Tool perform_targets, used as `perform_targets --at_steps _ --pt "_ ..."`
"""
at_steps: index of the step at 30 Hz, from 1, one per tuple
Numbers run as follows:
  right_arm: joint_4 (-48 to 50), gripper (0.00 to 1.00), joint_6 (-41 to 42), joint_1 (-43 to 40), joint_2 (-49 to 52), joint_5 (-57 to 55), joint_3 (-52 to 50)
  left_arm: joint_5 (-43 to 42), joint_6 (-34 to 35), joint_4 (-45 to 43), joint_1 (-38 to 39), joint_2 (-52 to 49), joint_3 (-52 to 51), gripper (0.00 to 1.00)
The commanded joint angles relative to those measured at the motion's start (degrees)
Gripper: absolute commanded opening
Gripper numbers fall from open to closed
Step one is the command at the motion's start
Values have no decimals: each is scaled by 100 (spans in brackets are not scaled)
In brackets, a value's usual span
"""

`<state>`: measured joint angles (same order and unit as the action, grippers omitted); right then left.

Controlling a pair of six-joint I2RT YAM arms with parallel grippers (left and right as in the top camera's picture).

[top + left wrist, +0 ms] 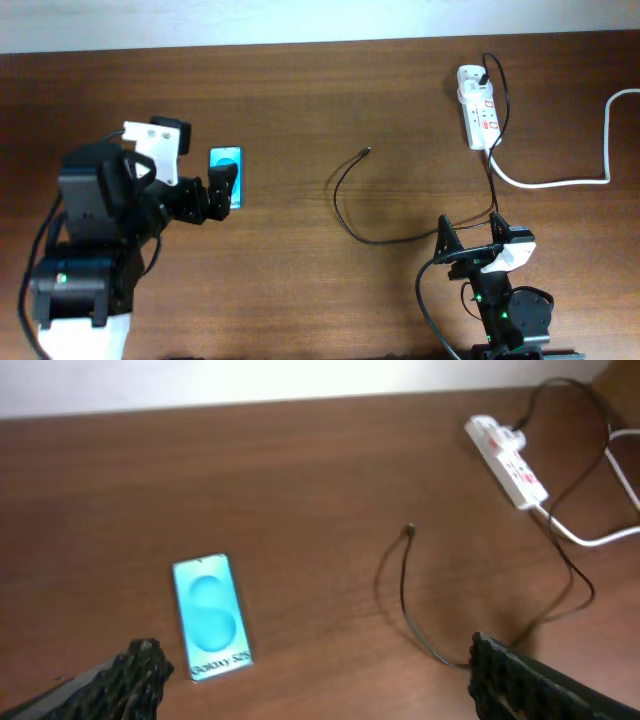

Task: Plug charger to phone and switch on socket
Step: 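Move the left gripper down onto the blue phone and grasp it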

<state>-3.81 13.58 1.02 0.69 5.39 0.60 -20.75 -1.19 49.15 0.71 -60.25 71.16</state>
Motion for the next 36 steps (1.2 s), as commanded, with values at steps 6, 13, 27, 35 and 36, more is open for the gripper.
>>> perform_targets --at_steps 6,13,27,35,36 --pt "-31 98 42 48 -33 -7 -28 190 44 46 -11 -1794 101 99" --pt "-31 98 42 48 -33 -9 -28 1547 564 -203 -2 -2964 101 99" --pt "-31 98 42 48 -33 -7 -28 1939 697 -1445 129 -4181 101 99" --pt "-31 98 42 48 -33 -7 -28 2118 699 -1746 140 -4948 101 99" --pt "-31 98 42 48 -33 -7 -28 2120 697 -1744 166 -5014 101 99"
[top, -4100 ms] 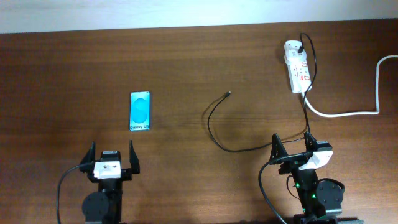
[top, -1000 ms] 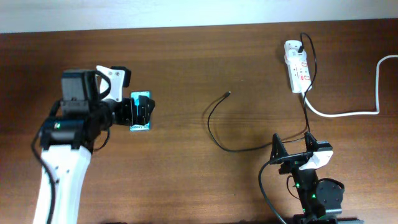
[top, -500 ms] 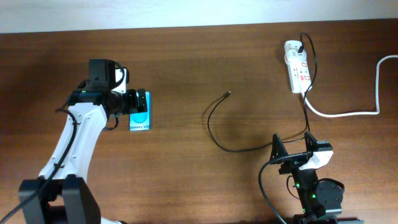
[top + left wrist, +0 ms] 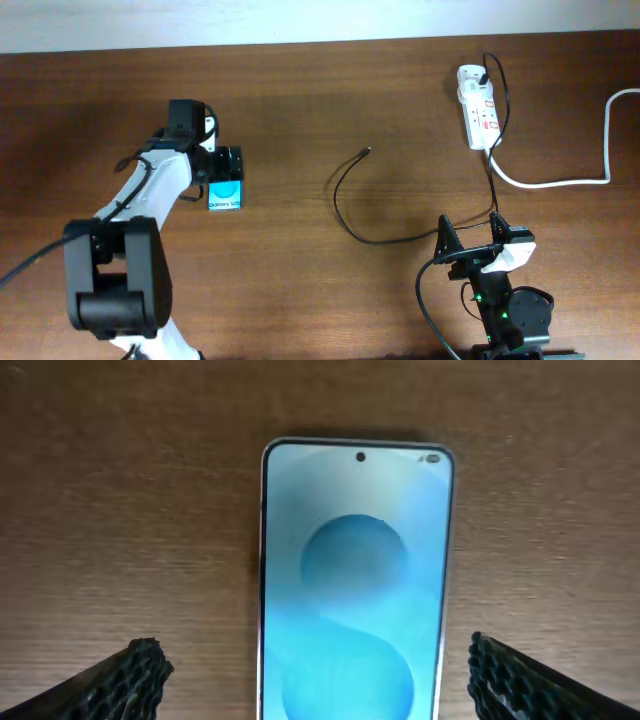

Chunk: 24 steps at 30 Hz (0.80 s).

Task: Plug charger to phone and switch on socket
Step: 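Move the left gripper down onto the blue phone and grasp it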

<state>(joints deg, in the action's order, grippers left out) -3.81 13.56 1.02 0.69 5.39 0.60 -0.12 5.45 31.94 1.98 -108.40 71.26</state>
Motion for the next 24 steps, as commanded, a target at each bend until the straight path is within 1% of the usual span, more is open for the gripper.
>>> perform_targets --at_steps 1,5,12,14,17,19,24 --pt "-31 98 44 48 -33 -7 -28 55 33 -24 57 -256 90 99" --pt "-31 98 44 48 -33 -7 -28 37 31 -107 61 -549 90 99" --pt "-31 98 44 48 -33 -7 -28 61 -122 -243 125 -549 90 99" --pt "-31 98 44 48 -33 -7 -28 48 -337 -140 125 -570 87 99" --pt "-31 98 44 48 -33 -7 -28 35 -459 -39 136 -614 87 99" --pt "-31 98 44 48 -33 -7 -28 35 -835 26 140 -614 83 99" --pt "-31 98 44 48 -33 -7 -28 33 -835 -105 140 -616 79 99"
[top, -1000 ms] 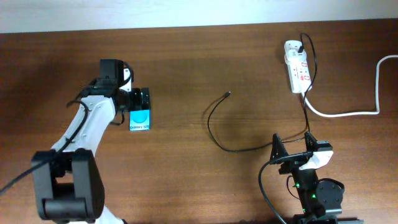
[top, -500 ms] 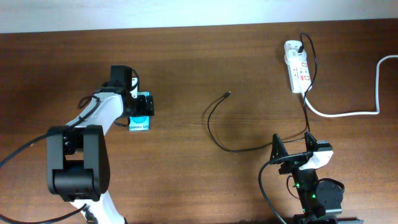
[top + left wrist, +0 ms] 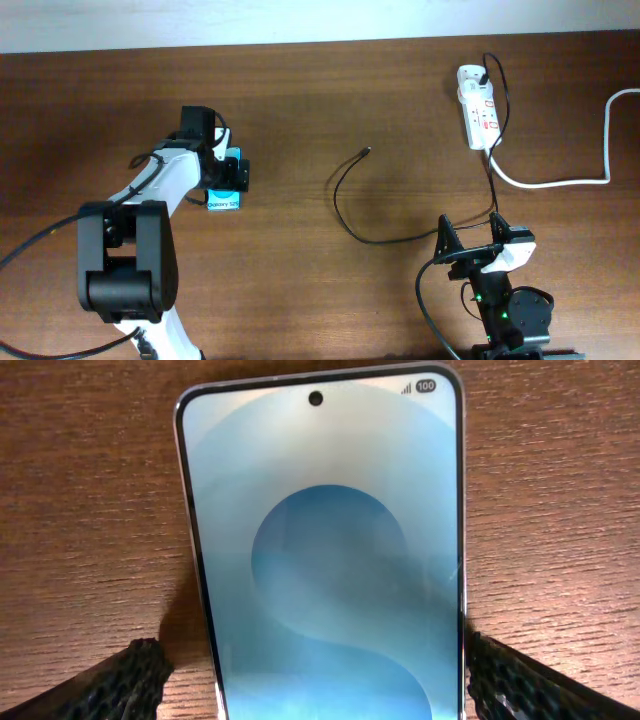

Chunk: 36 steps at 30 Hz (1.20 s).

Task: Plug charger to phone and switch on socket
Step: 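Move the left gripper down onto the blue phone and grasp it, then lift the phone upright with the left gripper toward the center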

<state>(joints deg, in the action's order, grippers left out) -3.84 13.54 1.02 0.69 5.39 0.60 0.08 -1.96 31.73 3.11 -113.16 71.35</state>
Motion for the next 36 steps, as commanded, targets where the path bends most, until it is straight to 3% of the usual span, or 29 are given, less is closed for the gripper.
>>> perform_targets --at_steps 1,18,20,21,22,29,30,36 --pt "-28 98 46 48 -33 -7 -28 13 -94 -90 26 -140 70 99" --pt "-28 98 46 48 -33 -7 -28 -136 -92 354 22 -610 70 94" --pt "-28 98 46 48 -33 -7 -28 -136 -92 393 22 -610 70 86" --pt "-28 98 46 48 -33 -7 -28 -136 -92 393 22 -610 70 75" --pt "-28 98 46 48 -33 -7 -28 -138 -92 396 22 -610 70 72" --pt "-28 98 46 48 -33 -7 -28 -225 -85 522 22 -610 70 64" --pt "-28 98 46 48 -33 -7 -28 -271 -68 546 22 -610 98 58" --pt "-28 98 46 48 -33 -7 -28 -525 -13 1419 57 -608 951 50"
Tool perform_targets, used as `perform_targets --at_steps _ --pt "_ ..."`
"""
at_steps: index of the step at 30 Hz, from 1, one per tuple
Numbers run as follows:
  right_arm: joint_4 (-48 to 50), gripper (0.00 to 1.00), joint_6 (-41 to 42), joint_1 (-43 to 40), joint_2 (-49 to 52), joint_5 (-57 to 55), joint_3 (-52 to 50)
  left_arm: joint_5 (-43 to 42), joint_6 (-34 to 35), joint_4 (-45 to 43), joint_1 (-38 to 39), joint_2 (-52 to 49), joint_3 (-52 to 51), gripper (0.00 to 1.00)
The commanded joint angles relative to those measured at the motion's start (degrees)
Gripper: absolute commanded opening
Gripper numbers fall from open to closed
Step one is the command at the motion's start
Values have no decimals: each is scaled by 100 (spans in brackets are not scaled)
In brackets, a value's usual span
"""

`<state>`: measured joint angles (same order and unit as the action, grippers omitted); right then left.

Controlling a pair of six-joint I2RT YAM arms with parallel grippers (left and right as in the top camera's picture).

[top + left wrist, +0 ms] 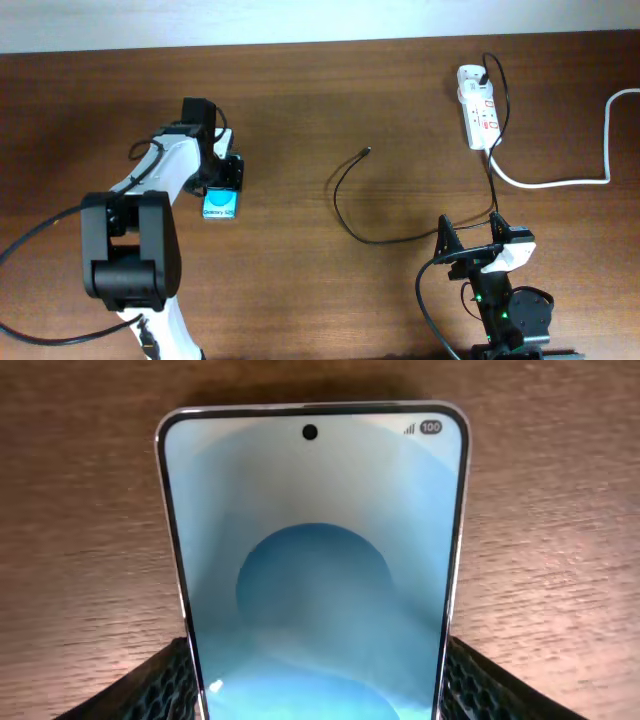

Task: Plug charger to phone and switch on socket
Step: 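Lift the phone upright with the left gripper toward the center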

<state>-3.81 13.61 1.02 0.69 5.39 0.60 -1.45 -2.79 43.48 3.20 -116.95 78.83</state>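
The phone (312, 560), its blue screen lit and facing up, fills the left wrist view. My left gripper (312, 680) is shut on it, one black finger pressed to each long side. Overhead, the phone (220, 206) lies at the table's left with the left gripper (222, 185) over its far end. The black charger cable (340, 205) loops across the middle, and its free plug (368, 151) rests on the wood, well right of the phone. The white power strip (477, 108) is at the far right with the charger in it. My right gripper (470, 240) stands open at the near right.
A thick white mains lead (560, 183) runs from the power strip off the right edge. The brown wooden table (300, 290) ends at a pale strip along the far side.
The left fingers, then apart beside the phone's edges, now press against both sides. Overhead, the phone sits slightly nearer and more to the left. The right arm and cable have not moved.
At first the left gripper hung open above and to the left of the phone. It then stood low over the phone, and later straddled it with open fingers. Now it is shut on the phone's sides. The right arm, cable and power strip stayed put.
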Motion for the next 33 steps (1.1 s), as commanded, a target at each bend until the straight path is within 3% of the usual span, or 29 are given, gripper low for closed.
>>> perform_targets --at_steps 1,13,25,30,33 --pt "-31 98 39 48 -33 -7 -28 -372 153 339 57 -229 284 50" --pt "-31 98 39 48 -33 -7 -28 -682 214 529 122 -229 901 46" --pt "-31 98 39 48 -33 -7 -28 -750 367 2424 831 -229 3134 41" --pt "-31 98 39 48 -33 -9 -28 -1869 669 2881 850 -229 3401 39" --pt "-31 98 39 48 -33 -9 -28 -1982 817 3276 866 -229 3436 36"
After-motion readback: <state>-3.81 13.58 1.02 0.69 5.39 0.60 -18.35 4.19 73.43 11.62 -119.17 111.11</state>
